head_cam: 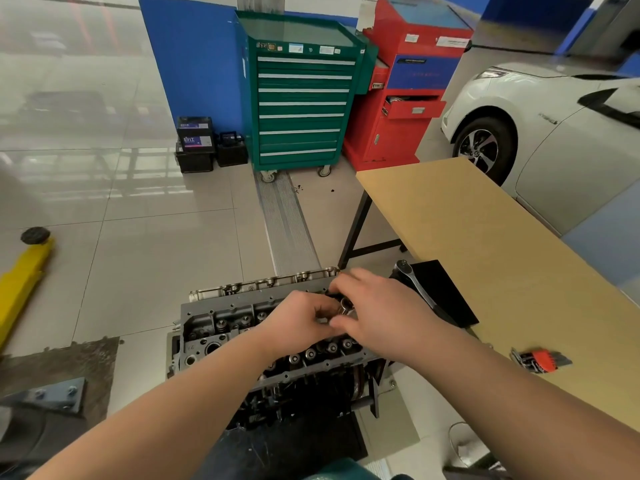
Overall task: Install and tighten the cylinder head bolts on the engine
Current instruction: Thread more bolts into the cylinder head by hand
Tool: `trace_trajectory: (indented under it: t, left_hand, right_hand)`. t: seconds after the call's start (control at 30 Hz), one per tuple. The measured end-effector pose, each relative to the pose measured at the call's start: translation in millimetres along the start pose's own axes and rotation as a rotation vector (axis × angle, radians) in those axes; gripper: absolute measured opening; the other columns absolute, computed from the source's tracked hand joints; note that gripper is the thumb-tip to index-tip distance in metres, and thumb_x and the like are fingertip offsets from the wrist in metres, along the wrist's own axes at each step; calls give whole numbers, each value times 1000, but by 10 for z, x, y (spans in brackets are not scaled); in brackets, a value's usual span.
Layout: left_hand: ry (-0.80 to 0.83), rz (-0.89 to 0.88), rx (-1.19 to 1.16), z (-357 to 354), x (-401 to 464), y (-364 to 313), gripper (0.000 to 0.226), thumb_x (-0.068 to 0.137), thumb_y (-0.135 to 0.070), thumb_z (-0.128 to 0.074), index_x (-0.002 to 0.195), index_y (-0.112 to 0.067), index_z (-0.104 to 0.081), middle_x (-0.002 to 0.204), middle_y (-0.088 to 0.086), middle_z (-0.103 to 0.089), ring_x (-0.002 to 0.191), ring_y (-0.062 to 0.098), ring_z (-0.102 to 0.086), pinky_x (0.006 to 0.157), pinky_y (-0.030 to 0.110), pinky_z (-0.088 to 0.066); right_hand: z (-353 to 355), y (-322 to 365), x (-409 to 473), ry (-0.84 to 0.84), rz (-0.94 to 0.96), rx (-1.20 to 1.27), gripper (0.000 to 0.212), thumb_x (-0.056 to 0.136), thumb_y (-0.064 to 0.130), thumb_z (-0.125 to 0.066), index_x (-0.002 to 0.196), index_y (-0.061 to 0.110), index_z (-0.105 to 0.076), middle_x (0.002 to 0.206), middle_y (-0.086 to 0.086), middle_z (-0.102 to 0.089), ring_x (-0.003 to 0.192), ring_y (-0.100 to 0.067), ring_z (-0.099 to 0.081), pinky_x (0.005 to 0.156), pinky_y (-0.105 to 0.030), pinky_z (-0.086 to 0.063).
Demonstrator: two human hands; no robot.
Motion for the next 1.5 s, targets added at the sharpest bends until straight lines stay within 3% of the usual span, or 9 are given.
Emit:
trace_trajectory:
  t: [0.1,0.3,0.47,0.67,0.83,1.03,1.2,1.37,1.5]
  left_hand:
    - [21,21,-50,16,-22,1,20,89,-20,-77,95,-38,-72,93,-16,-75,88,5,-71,81,21,-56]
    - [-39,25,-44,10,-15,-26,23,81,-40,-78,85,-18,-72,80,-7,-70,75,11,-66,71,35,-56]
    - [74,44,-21,67,16,20,12,87,-19,-84,97,-17,-77,90,-13,-77,88,-2,-72,83,12,-54]
    - [28,28,-23,46,23,-5,28,82,-26,-88,75,-41,-65,75,-19,-67,67,1,-60,62,14,-44]
    - [60,60,-90,57,12,-4,16,88,-21,-85,94,-34,-78,91,-19,-77,86,2,-73,81,18,-56]
    - [86,42,-26,29,9,-18,22,83,-26,-86,82,-43,-72,82,-16,-73,78,5,-69,71,21,-52]
    - [149,52,-8,85,10,-14,7,91,-22,-80,98,-22,-79,93,-9,-78,87,10,-73,87,37,-59]
    - [109,36,12,96,7,-45,19,84,-27,-87,79,-34,-70,78,-11,-71,74,7,-65,71,30,-55]
    - [132,40,-1,95,-4,-15,6,92,-20,-78,97,-16,-79,90,-5,-78,84,12,-72,83,32,-59]
  right_hand:
    - [-12,-7,-3,42,29,5,25,95,18,-65,115,31,-55,115,10,-49,93,-16,-57,76,-34,-53]
    - [-41,19,25,-48,-19,-95,31,100,52,-54,120,29,-53,107,7,-59,88,-19,-59,66,-35,-46]
    - [-25,4,23,46,29,-38,23,95,24,-66,115,30,-55,111,8,-49,90,-16,-53,72,-36,-51]
    - [-16,6,59,-5,-107,-145,44,95,69,-48,104,27,-57,96,6,-56,84,-18,-55,65,-35,-44]
    - [8,-1,-9,52,14,-59,20,98,31,-62,116,27,-59,113,8,-51,94,-18,-58,71,-33,-48]
    - [-53,29,18,-15,-118,-170,54,95,74,-38,111,27,-61,98,6,-58,84,-18,-58,64,-35,-46]
    - [-74,35,-41,58,-14,-71,27,96,32,-65,119,29,-53,111,8,-51,92,-17,-56,67,-31,-43]
    - [-73,69,-1,-36,-166,-225,49,97,74,-37,100,28,-55,85,7,-51,74,-16,-48,57,-32,-36]
    - [-92,66,-45,0,-15,-90,29,96,46,-59,120,33,-51,110,10,-53,87,-14,-55,64,-30,-39]
Point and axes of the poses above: each hand's wrist, its own x-axis towards the middle knuckle, its own z-axis out of the back of the hand, y = z × x, the point moved 1 cm from there along x, towards the middle knuckle
